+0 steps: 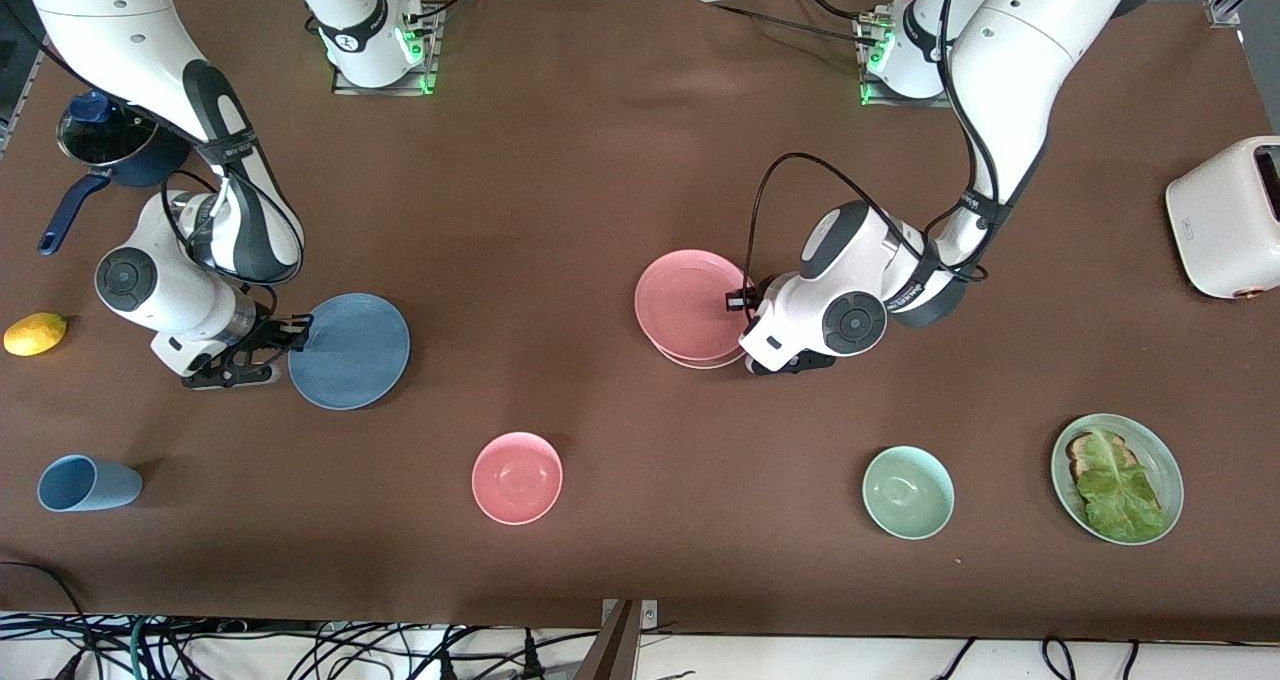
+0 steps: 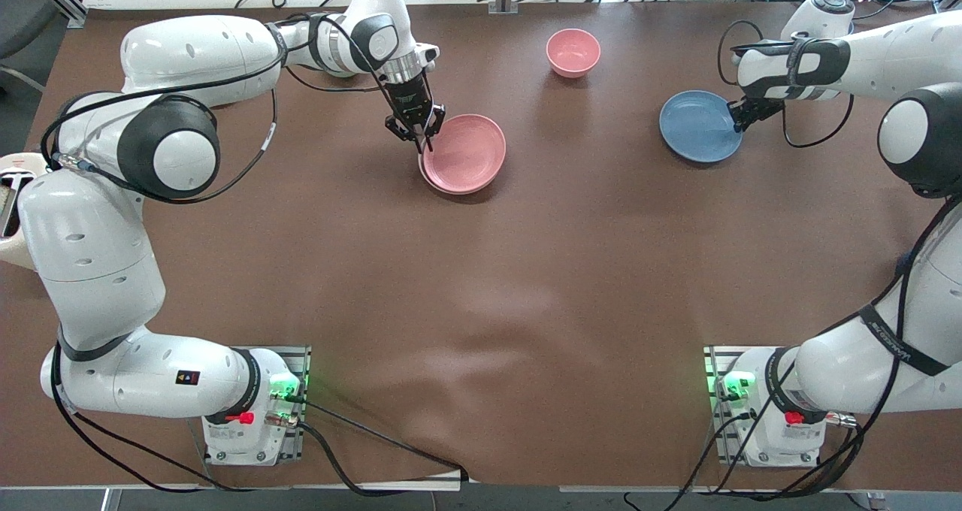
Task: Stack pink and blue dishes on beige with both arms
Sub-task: 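Release the pink plate with the left gripper while the right gripper lifts the blue plate, then carry the blue plate over the pink plate with the right gripper, then lower the blue plate onto the pink plate and open the right gripper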
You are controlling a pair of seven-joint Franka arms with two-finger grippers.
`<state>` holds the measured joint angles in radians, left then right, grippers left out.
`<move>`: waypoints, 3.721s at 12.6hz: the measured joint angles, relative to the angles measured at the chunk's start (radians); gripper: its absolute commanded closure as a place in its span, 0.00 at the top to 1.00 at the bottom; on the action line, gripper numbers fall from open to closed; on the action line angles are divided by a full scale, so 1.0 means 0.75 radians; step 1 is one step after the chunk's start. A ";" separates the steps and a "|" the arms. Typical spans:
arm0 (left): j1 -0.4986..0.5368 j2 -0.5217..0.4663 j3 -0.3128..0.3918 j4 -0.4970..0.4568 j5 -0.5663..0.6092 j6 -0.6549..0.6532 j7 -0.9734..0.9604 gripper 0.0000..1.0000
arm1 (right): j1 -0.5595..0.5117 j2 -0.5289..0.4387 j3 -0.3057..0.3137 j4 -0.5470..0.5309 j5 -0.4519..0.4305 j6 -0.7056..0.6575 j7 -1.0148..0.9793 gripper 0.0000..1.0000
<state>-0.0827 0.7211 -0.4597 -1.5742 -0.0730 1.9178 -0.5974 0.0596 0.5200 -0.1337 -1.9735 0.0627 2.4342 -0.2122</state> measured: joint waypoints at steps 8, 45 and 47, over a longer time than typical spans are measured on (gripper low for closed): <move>0.121 -0.067 0.023 0.042 0.090 -0.110 0.007 1.00 | 0.021 0.000 0.006 0.447 0.000 -0.574 0.000 0.00; 0.217 -0.928 0.537 -0.086 0.117 -0.474 0.652 1.00 | 0.858 0.192 0.296 0.516 0.153 -0.163 1.745 0.00; 0.214 -0.928 0.535 -0.085 0.114 -0.468 0.652 1.00 | 0.859 0.199 0.296 0.515 0.153 -0.138 1.756 0.00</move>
<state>0.0778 0.0249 -0.0585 -1.6382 0.0128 1.5664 -0.1088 0.7041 0.6694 0.0882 -1.5870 0.1775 2.3308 1.1048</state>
